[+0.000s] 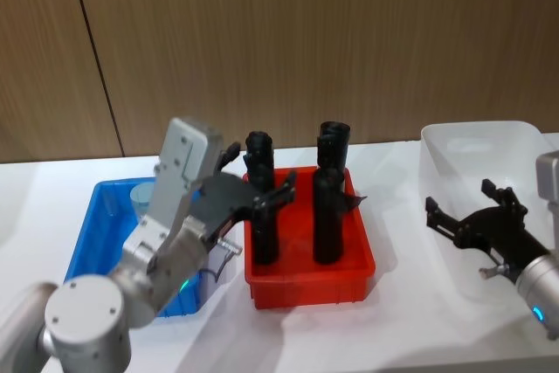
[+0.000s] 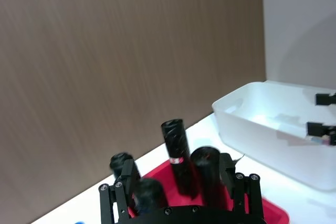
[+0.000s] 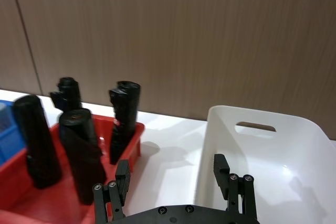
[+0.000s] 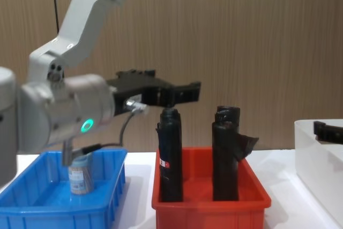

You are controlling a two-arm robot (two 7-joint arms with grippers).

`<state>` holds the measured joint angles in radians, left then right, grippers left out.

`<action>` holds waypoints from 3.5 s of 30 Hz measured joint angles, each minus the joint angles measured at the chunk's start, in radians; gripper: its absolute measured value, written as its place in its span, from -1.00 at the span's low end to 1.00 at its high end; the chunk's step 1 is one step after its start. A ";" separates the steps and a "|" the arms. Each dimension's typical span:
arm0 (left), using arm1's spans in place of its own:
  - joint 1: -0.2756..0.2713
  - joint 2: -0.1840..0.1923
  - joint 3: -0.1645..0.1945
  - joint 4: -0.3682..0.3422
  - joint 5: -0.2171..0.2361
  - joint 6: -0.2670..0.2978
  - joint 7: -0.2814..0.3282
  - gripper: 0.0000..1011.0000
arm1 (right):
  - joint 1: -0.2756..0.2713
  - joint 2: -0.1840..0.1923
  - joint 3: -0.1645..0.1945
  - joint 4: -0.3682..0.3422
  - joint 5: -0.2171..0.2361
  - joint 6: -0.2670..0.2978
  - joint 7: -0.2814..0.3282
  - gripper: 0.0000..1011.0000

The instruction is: Pick the cotton swabs from the blue box and place them into the white box.

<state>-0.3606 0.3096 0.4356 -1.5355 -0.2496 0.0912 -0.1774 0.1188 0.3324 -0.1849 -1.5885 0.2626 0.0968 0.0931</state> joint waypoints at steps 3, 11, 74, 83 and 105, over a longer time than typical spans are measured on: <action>0.022 0.013 0.003 -0.017 0.009 -0.014 0.030 0.99 | -0.030 0.001 -0.009 -0.040 0.006 -0.014 -0.007 0.98; 0.097 0.056 0.015 -0.070 0.038 -0.059 0.130 0.99 | -0.100 0.004 -0.031 -0.134 0.019 -0.048 -0.021 0.98; 0.123 0.072 0.019 -0.091 0.049 -0.077 0.166 0.99 | 0.214 -0.073 -0.030 0.296 0.047 -0.076 0.382 0.98; 0.123 0.073 0.019 -0.091 0.049 -0.077 0.166 0.99 | 0.318 -0.098 -0.033 0.445 0.035 -0.097 0.464 0.98; 0.123 0.072 0.019 -0.091 0.049 -0.077 0.166 0.99 | 0.460 -0.135 -0.050 0.657 0.030 -0.133 0.617 0.98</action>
<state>-0.2372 0.3821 0.4543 -1.6261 -0.2004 0.0138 -0.0110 0.5785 0.1979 -0.2353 -0.9319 0.2923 -0.0360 0.7101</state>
